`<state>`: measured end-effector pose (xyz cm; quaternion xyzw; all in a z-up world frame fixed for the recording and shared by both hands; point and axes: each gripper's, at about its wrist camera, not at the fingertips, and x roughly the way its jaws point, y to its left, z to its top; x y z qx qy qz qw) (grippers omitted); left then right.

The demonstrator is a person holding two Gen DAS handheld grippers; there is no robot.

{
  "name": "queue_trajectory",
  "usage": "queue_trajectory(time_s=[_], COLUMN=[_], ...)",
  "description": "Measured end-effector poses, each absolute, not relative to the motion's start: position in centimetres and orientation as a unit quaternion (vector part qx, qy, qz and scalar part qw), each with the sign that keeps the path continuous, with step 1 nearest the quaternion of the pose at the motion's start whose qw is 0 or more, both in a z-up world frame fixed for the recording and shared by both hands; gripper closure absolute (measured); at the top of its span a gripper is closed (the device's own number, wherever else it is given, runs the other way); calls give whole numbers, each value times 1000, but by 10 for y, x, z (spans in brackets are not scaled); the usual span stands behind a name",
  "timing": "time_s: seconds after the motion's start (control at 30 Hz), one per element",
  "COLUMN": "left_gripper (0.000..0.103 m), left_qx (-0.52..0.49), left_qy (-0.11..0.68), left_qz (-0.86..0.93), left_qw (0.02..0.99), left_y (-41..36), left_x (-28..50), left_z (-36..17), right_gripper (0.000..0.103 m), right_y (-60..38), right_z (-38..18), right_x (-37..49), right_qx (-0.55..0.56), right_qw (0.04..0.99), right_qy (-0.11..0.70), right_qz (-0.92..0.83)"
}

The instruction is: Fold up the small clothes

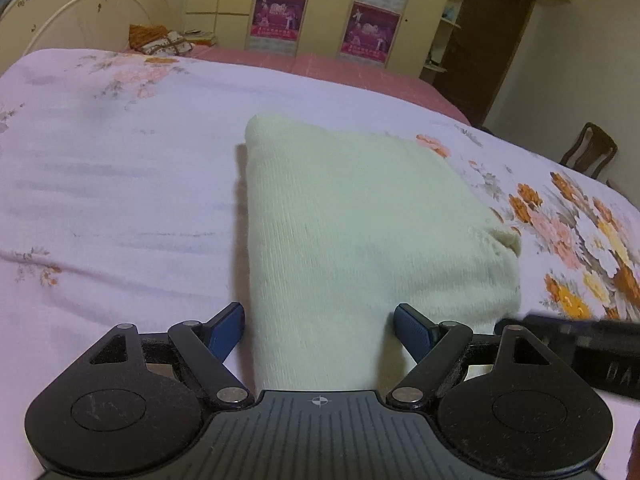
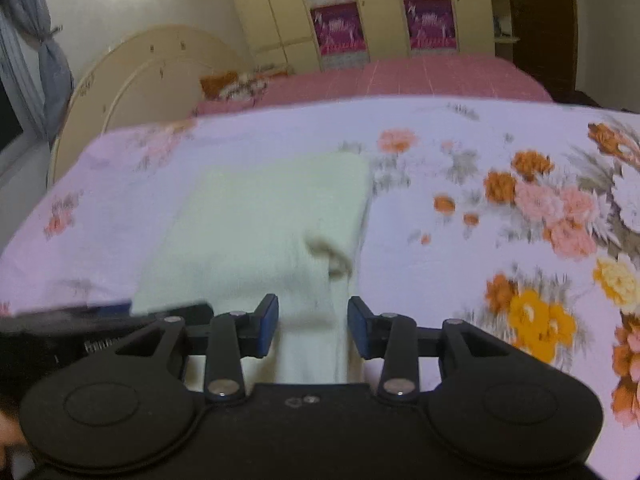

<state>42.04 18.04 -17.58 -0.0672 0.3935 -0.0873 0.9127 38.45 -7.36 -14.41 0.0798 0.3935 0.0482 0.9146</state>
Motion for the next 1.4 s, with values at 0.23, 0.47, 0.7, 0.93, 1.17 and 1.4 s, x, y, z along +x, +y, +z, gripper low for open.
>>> queue_trajectory(time_s=[0.23,0.47,0.7,0.93,1.17,1.4], left_gripper=[22,22,22,22,22,21], left_qx=[-54,-56,-64,-31,-48,-49], left_qy=[396,398,400,395,404,402], left_qz=[-104,-123,-131,-139,-143,-138], left_qw=[911,907,905,908,902,904], left_y=[177,181,181,170,172,171], left_x=[412,402,388,375,376,377], left_z=[-177,-173,-174,-180,-177,-179], right_gripper=[80,96,97,98,82,84], right_y=[-64,-63,-71,-73,-80,-57], right_z=[-157,-145,-157,-159,-133,-127], right_x=[367,357,350,340,345,398], right_qx=[68,54,25,27,79,59], right_qw=[902,906,910,909,926,939], right_qy=[421,414,413,415,369,336], right_qz=[69,73,28,9,13,44])
